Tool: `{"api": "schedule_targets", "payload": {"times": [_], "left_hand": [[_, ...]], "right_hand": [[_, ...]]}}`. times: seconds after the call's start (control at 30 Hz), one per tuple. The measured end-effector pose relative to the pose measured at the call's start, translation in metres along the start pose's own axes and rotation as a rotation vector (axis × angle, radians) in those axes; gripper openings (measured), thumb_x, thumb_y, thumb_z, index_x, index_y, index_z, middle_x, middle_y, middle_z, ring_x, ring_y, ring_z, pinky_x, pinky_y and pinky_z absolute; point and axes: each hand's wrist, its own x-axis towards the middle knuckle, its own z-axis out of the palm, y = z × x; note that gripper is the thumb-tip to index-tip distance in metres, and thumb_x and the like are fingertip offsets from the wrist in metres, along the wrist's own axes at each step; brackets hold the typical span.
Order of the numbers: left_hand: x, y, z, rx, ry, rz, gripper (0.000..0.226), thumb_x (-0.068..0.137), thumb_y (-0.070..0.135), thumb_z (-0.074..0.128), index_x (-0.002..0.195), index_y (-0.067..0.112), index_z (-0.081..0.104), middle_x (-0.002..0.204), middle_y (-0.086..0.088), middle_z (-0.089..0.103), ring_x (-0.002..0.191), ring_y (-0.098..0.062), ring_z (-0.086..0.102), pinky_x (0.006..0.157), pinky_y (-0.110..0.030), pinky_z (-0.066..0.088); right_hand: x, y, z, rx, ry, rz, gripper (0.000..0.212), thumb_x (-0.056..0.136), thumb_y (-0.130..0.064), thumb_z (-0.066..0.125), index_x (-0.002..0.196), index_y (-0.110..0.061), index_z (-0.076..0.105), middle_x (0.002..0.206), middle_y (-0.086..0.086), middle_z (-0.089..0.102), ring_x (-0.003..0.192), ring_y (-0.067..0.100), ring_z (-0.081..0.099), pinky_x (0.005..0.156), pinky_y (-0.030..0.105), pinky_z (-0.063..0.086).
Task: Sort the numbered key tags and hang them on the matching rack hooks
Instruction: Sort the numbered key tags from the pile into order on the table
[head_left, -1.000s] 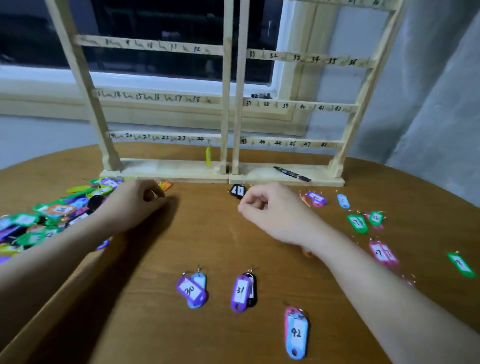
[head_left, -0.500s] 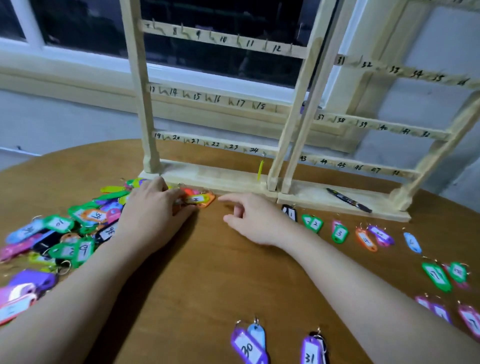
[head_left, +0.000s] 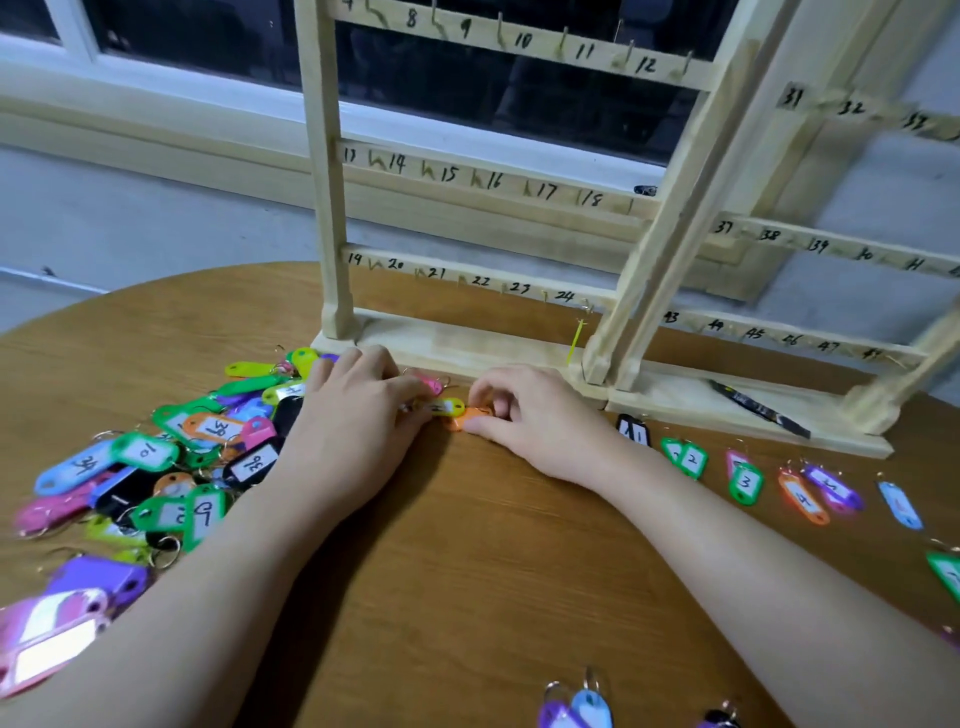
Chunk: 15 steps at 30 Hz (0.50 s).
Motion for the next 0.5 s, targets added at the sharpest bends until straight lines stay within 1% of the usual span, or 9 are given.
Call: {"api": "schedule_targets", "payload": {"times": [0.1, 0.17, 0.23, 0.3, 0.33, 0.37, 0.4, 0.47, 0.5], "left_hand": [[-0.001, 0.004, -0.003, 0.014, 0.032, 0.03, 0.023, 0.096, 0.041, 0.06, 0.104, 0.025, 0.074, 0.095, 0.0, 0.059, 0.096, -0.028, 0.053, 0.085, -0.039, 0.029], [-0.001, 0.007, -0.005, 0.006, 0.066, 0.061, 0.019, 0.099, 0.032, 0.058, 0.099, 0.02, 0.072, 0.095, 0.0, 0.062, 0.094, -0.029, 0.053, 0.084, -0.04, 0.031], [-0.001, 0.013, -0.01, 0.001, 0.063, 0.11, 0.024, 0.1, 0.031, 0.049, 0.096, 0.018, 0.069, 0.093, 0.0, 0.063, 0.091, -0.029, 0.054, 0.082, -0.04, 0.034], [-0.004, 0.022, -0.018, -0.049, 0.017, 0.135, 0.026, 0.101, 0.031, 0.041, 0.095, 0.018, 0.063, 0.089, -0.002, 0.064, 0.086, -0.03, 0.056, 0.076, -0.041, 0.038], [-0.008, 0.028, -0.022, -0.102, -0.011, 0.121, 0.023, 0.103, 0.029, 0.04, 0.096, 0.017, 0.059, 0.086, -0.003, 0.064, 0.083, -0.032, 0.057, 0.071, -0.041, 0.04], [-0.012, 0.033, -0.024, -0.164, -0.042, 0.1, 0.019, 0.104, 0.028, 0.041, 0.098, 0.018, 0.056, 0.082, -0.003, 0.064, 0.08, -0.032, 0.058, 0.066, -0.04, 0.04], [-0.016, 0.039, -0.024, -0.238, -0.072, 0.089, 0.015, 0.104, 0.028, 0.043, 0.1, 0.02, 0.055, 0.078, -0.001, 0.063, 0.076, -0.03, 0.059, 0.063, -0.039, 0.04], [-0.024, 0.05, -0.023, -0.408, -0.15, 0.092, 0.01, 0.103, 0.026, 0.05, 0.097, 0.024, 0.057, 0.068, 0.007, 0.064, 0.067, -0.016, 0.062, 0.062, -0.035, 0.045], [-0.027, 0.056, -0.023, -0.476, -0.193, 0.099, 0.011, 0.102, 0.024, 0.053, 0.093, 0.026, 0.059, 0.066, 0.009, 0.066, 0.065, -0.011, 0.063, 0.062, -0.028, 0.047]], "right_hand": [[-0.01, 0.0, -0.01, -0.079, -0.071, -0.016, 0.015, 0.094, -0.045, 0.066, 0.102, -0.033, 0.063, 0.091, -0.013, 0.052, 0.078, 0.002, 0.046, 0.07, 0.027, 0.041], [-0.019, -0.002, -0.02, -0.183, -0.126, -0.035, 0.015, 0.098, -0.044, 0.06, 0.102, -0.03, 0.061, 0.094, -0.014, 0.051, 0.084, 0.005, 0.049, 0.076, 0.031, 0.047], [-0.028, -0.003, -0.027, -0.293, -0.158, -0.031, 0.019, 0.103, -0.041, 0.051, 0.099, -0.025, 0.061, 0.095, -0.009, 0.053, 0.09, 0.013, 0.053, 0.083, 0.037, 0.05], [-0.038, -0.001, -0.032, -0.362, -0.156, -0.017, 0.027, 0.107, -0.034, 0.044, 0.091, -0.02, 0.06, 0.091, -0.006, 0.054, 0.089, 0.017, 0.054, 0.084, 0.041, 0.05], [-0.046, 0.0, -0.035, -0.361, -0.149, 0.003, 0.03, 0.107, -0.032, 0.043, 0.087, -0.017, 0.06, 0.088, -0.005, 0.054, 0.085, 0.017, 0.055, 0.082, 0.041, 0.05], [-0.054, 0.001, -0.038, -0.313, -0.14, 0.046, 0.032, 0.108, -0.031, 0.043, 0.085, -0.016, 0.061, 0.084, -0.004, 0.057, 0.08, 0.016, 0.056, 0.078, 0.04, 0.05], [-0.065, 0.001, -0.043, -0.21, -0.139, 0.11, 0.033, 0.108, -0.03, 0.043, 0.084, -0.016, 0.061, 0.081, -0.003, 0.06, 0.072, 0.012, 0.059, 0.071, 0.037, 0.05], [-0.088, 0.003, -0.049, 0.093, -0.171, 0.252, 0.031, 0.109, -0.026, 0.041, 0.089, -0.011, 0.059, 0.08, 0.002, 0.069, 0.06, 0.009, 0.065, 0.058, 0.033, 0.05], [-0.099, 0.004, -0.051, 0.259, -0.197, 0.307, 0.029, 0.109, -0.022, 0.04, 0.091, -0.006, 0.057, 0.083, 0.009, 0.072, 0.06, 0.013, 0.068, 0.053, 0.032, 0.051]]}}
